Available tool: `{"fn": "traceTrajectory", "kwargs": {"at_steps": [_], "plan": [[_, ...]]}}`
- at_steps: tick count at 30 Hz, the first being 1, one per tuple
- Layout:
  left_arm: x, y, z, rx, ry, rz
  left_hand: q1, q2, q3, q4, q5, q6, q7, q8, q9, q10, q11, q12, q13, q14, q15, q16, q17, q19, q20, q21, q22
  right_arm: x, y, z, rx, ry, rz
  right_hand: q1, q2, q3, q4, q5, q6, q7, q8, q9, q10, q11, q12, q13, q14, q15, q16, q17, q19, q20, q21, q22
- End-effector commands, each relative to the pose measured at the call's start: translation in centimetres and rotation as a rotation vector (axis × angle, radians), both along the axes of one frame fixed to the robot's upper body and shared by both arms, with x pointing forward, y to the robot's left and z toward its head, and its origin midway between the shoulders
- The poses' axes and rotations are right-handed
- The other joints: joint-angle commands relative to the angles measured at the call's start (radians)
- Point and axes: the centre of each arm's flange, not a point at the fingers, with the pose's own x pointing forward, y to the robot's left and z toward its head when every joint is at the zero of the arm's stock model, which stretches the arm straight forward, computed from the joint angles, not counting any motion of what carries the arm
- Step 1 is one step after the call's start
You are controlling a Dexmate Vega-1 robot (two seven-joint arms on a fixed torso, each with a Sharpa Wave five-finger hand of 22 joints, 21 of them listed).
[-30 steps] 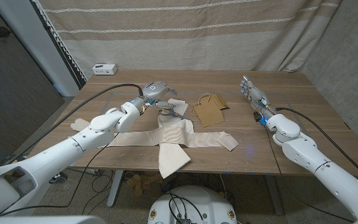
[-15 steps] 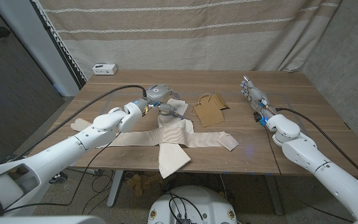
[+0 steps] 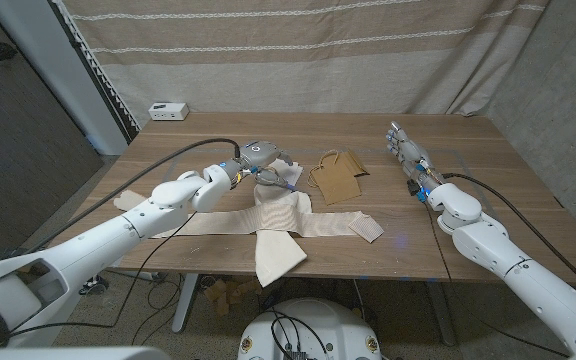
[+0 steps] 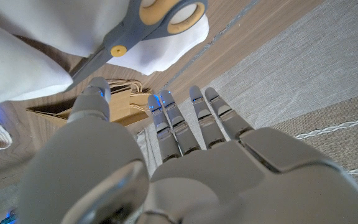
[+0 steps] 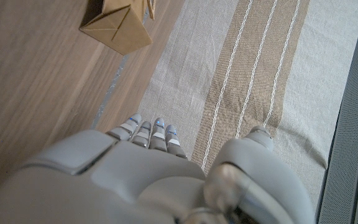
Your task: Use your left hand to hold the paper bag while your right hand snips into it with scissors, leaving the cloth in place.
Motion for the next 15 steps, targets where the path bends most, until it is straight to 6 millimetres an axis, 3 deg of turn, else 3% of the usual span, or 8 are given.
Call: {"fn": "traceTrajectory", "kwargs": {"at_steps": [1, 15], "plan": [[0.4, -0.49, -0.5, 0.024, 0.026, 0.0, -0.002, -0.008, 0.0, 0.004, -0.005, -0.009, 0.0, -0.006, 0.003, -0.004, -0.003, -0.004, 0.005, -0.002, -0.174, -0.004, 0.003, -0.001, -0.147, 0.001, 0.001, -0.22, -0.27, -0.01, -0.001, -0.002, -0.007, 0.012, 0.0, -0.001, -0.002, 0.008, -0.001, 0.003, 0.004, 0.005, -0.002, -0.001, 0.006, 0.002, -0.003, -0.005, -0.001, 0.001, -0.001, 0.003, 0.004, 0.003], [1.28, -0.61, -1.37, 0.028, 0.066, 0.011, -0.004, -0.007, 0.001, 0.005, -0.005, 0.013, 0.001, 0.004, 0.005, 0.006, -0.004, -0.001, 0.008, 0.006, -0.175, -0.001, 0.004, -0.001, -0.144, 0.002, -0.001, -0.23, -0.33, 0.0, -0.001, 0.003, -0.008, 0.012, 0.001, -0.001, -0.001, 0.008, 0.001, 0.004, 0.004, 0.005, -0.002, -0.001, 0.006, 0.002, -0.003, -0.006, -0.001, 0.002, 0.0, 0.005, 0.004, 0.003]]}}
